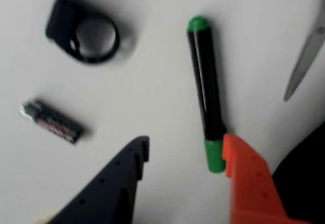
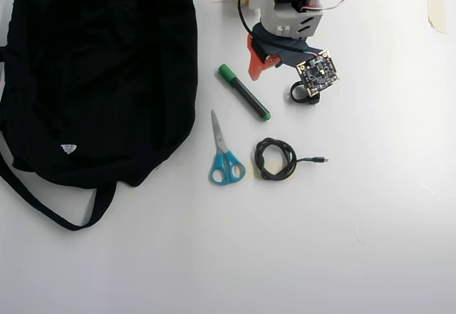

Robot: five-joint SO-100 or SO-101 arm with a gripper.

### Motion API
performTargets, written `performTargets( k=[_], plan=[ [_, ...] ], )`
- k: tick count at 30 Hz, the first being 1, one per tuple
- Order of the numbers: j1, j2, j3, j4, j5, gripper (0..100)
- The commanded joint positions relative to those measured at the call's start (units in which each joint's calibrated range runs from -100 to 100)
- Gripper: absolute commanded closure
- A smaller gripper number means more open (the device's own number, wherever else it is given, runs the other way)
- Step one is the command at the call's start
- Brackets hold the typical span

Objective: Put the green marker into the black bag

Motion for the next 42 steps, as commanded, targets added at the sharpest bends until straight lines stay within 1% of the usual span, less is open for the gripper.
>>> performTargets(
  k=[1, 6, 9, 12, 26, 37, 42],
  plan=[
    [2.3, -1.4, 1.4, -0.6, 2.4, 80],
    [3.0, -1.4, 4.4, -2.9, 4.2, 80],
    [3.1, -1.4, 6.4, -5.1, 4.3, 74],
    [3.5, -1.3, 9.4, -8.3, 4.0, 71],
    [3.7, -1.2, 24.5, -25.3, 3.5, 71],
    [4.5, -1.0, 25.5, -26.1, 3.6, 71],
    [5.3, 2.3, 24.5, -28.5, 4.2, 71]
  ],
)
